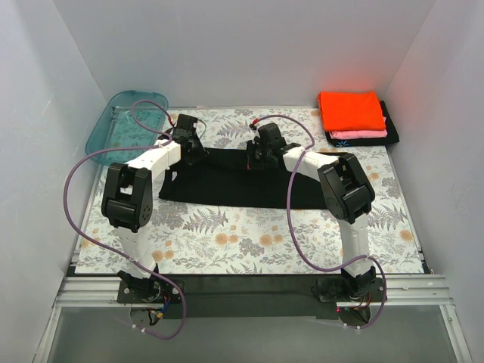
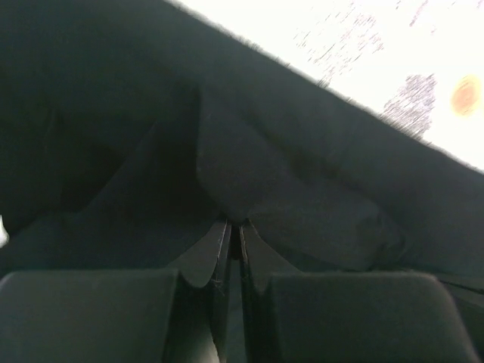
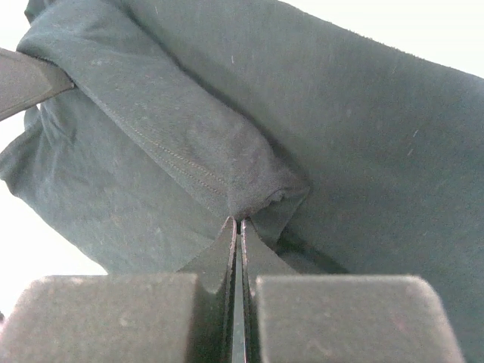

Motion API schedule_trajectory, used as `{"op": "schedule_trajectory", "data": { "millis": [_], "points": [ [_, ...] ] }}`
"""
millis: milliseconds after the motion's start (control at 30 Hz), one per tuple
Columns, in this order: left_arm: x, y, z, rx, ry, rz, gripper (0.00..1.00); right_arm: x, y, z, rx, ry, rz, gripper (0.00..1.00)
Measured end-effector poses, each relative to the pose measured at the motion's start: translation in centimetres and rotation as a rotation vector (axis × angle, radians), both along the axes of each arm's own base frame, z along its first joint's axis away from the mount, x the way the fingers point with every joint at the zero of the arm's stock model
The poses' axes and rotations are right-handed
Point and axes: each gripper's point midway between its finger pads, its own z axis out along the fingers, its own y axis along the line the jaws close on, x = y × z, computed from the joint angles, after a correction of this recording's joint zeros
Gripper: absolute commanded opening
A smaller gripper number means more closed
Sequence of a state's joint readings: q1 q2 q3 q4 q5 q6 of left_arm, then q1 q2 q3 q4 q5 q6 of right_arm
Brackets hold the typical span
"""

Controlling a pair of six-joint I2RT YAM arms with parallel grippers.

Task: Fold and stack the t-shirts
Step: Fold the tshirt

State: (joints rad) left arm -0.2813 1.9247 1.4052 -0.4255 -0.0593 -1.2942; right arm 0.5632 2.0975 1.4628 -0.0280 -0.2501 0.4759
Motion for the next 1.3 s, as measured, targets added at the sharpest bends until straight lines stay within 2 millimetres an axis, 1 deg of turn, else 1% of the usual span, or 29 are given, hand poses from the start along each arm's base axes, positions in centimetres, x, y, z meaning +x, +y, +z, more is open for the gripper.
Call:
{"op": "schedule_trajectory", "data": {
  "millis": [200,400,533,633,767,800,833,900,933,1000,1033,1067,1133,1167,1233,1300],
  "points": [
    [-1.8,0.4,-1.0,0.007,0.079,0.015,0.0,-1.3,0.0,-0.7,0.022,0.062,0.002,0.01],
    [-3.1,1.0,-1.6,0.028,0.135,0.024,0.0,-2.4,0.1,-0.2,0.055,0.102,0.006,0.01],
    [-3.4,1.1,-1.4,0.033,0.141,0.029,0.0,-3.0,0.3,0.3,0.077,0.119,0.012,0.01],
    [-3.5,1.2,-1.1,0.032,0.142,0.031,0.0,-3.5,0.3,0.0,0.084,0.141,0.016,0.01],
    [-4.0,1.4,-1.3,0.038,0.162,0.034,0.0,-4.4,0.4,-0.4,0.096,0.175,0.024,0.01],
    [-4.1,1.4,-1.4,0.041,0.167,0.036,0.0,-4.5,0.5,-0.4,0.097,0.178,0.029,0.05],
    [-4.2,1.5,-1.4,0.043,0.172,0.037,0.02,-4.5,0.6,-0.4,0.099,0.179,0.031,0.13],
    [-4.4,1.7,-1.6,0.048,0.181,0.041,0.08,-4.8,0.7,-0.5,0.101,0.185,0.033,0.22],
    [-4.5,1.8,-1.7,0.052,0.186,0.044,0.21,-4.9,0.6,-0.6,0.1,0.189,0.036,0.32],
    [-4.8,2.2,-1.8,0.066,0.197,0.052,0.29,-5.3,0.4,-1.1,0.09,0.201,0.036,0.41],
    [-4.9,2.4,-1.8,0.072,0.202,0.058,0.35,-5.5,0.2,-1.3,0.085,0.205,0.036,0.49],
    [-5.0,2.6,-1.8,0.077,0.205,0.063,0.44,-5.6,0.0,-1.5,0.079,0.212,0.035,0.52],
    [-5.2,2.9,-1.5,0.088,0.206,0.07,0.5,-5.9,-0.4,-1.4,0.069,0.214,0.038,0.58],
    [-5.3,3.0,-1.1,0.091,0.201,0.074,0.54,-6.0,-0.6,-1.1,0.066,0.212,0.041,0.59],
    [-5.4,3.2,0.2,0.087,0.178,0.079,0.53,-5.8,-0.8,0.0,0.072,0.19,0.043,0.59],
    [-5.2,3.1,2.0,0.071,0.136,0.079,0.46,-5.4,-1.2,1.6,0.085,0.154,0.043,0.57]
  ]
}}
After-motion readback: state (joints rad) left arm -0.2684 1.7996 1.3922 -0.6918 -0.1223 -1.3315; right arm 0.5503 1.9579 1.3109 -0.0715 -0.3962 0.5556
